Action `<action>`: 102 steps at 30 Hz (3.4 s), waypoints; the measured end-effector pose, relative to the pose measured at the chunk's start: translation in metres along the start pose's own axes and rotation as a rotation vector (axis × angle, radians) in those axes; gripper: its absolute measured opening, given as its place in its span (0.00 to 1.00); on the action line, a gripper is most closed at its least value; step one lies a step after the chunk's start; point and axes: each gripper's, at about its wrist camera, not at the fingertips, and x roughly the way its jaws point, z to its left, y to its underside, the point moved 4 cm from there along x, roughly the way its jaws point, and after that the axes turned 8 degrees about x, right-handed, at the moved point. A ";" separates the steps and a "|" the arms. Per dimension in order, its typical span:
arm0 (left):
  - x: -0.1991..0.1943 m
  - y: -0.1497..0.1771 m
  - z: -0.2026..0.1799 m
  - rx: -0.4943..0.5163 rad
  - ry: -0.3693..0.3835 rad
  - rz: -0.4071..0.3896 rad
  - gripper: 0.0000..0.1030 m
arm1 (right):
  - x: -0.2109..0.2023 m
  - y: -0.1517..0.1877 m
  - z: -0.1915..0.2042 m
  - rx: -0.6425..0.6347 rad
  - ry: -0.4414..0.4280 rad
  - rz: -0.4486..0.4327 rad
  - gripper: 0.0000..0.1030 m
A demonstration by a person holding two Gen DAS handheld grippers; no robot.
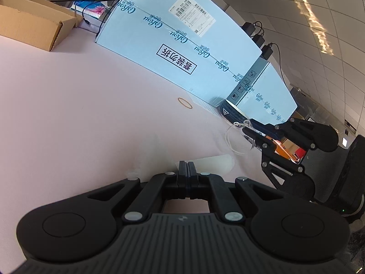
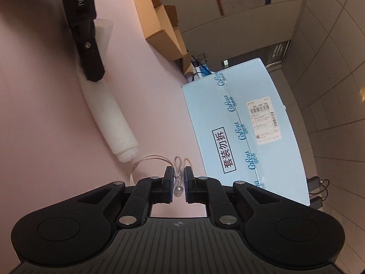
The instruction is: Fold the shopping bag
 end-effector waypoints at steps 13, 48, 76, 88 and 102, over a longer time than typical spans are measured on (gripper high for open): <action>-0.003 0.001 0.001 -0.004 0.009 -0.009 0.02 | -0.012 -0.030 -0.003 0.077 -0.101 -0.032 0.08; -0.003 0.000 0.002 -0.024 0.020 -0.006 0.02 | -0.014 -0.006 -0.012 0.046 -0.383 -0.156 0.24; -0.006 -0.004 0.006 -0.080 0.123 -0.012 0.17 | 0.011 -0.002 -0.023 0.385 -0.621 -0.011 0.11; -0.022 -0.008 -0.057 0.192 0.096 -0.067 0.39 | 0.006 -0.013 -0.065 0.702 -0.713 0.112 0.08; 0.005 -0.002 -0.079 0.396 0.045 0.014 0.12 | -0.006 -0.015 -0.067 0.712 -0.768 0.121 0.08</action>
